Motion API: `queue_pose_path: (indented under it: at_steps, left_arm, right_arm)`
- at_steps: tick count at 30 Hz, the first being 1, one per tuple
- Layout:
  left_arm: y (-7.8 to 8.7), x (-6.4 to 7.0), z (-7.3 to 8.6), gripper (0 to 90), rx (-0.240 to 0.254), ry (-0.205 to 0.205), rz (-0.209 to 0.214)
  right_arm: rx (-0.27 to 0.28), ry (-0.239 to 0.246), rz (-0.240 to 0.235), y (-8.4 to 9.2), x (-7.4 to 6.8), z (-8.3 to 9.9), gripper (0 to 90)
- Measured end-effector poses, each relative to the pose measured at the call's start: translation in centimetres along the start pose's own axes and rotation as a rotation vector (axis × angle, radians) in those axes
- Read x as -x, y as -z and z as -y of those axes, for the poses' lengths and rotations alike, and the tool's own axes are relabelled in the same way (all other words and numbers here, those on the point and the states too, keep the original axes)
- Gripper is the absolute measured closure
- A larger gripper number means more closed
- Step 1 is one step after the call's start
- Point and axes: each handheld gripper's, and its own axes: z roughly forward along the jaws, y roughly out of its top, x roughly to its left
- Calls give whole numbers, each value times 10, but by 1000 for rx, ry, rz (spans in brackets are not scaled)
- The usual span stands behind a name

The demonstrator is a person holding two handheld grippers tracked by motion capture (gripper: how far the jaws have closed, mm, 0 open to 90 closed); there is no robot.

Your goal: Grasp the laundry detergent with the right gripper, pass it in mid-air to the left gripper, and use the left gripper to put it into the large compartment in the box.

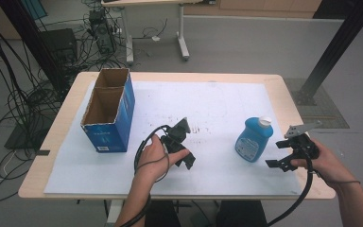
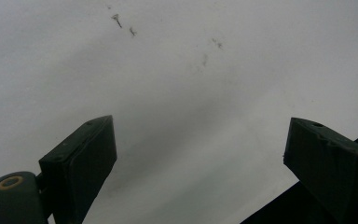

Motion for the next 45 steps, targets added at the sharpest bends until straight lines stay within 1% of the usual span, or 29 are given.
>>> queue_pose_path:
  at_steps: [5,9,13,21,27,28,40,45]
  left_arm:
    - [-1,0,0,97,0,1,2]
    - [-2,0,1,97,-4,1,2]
    - [-3,0,1,97,-7,-1,3]
    - [-2,0,1,97,-6,3,5]
    - [-2,0,2,97,-5,2,5]
    - [-2,0,2,97,-7,1,5]
    - [-3,1,3,97,-14,3,7]
    - [-3,1,3,97,-18,2,8]
  right_arm:
    - [37,-7,2,-3,-1,2,49]
    - [53,-8,2,-5,-3,3,47]
    - [97,-4,-1,-10,-5,5,46]
    - [127,-17,-17,-15,-10,6,40]
    - [147,-23,-16,-16,-11,6,39]
    - [159,-28,-16,-17,-11,6,39]
    - [180,-44,-26,-25,-13,4,38]
    - [185,-38,-25,-28,-12,1,37]
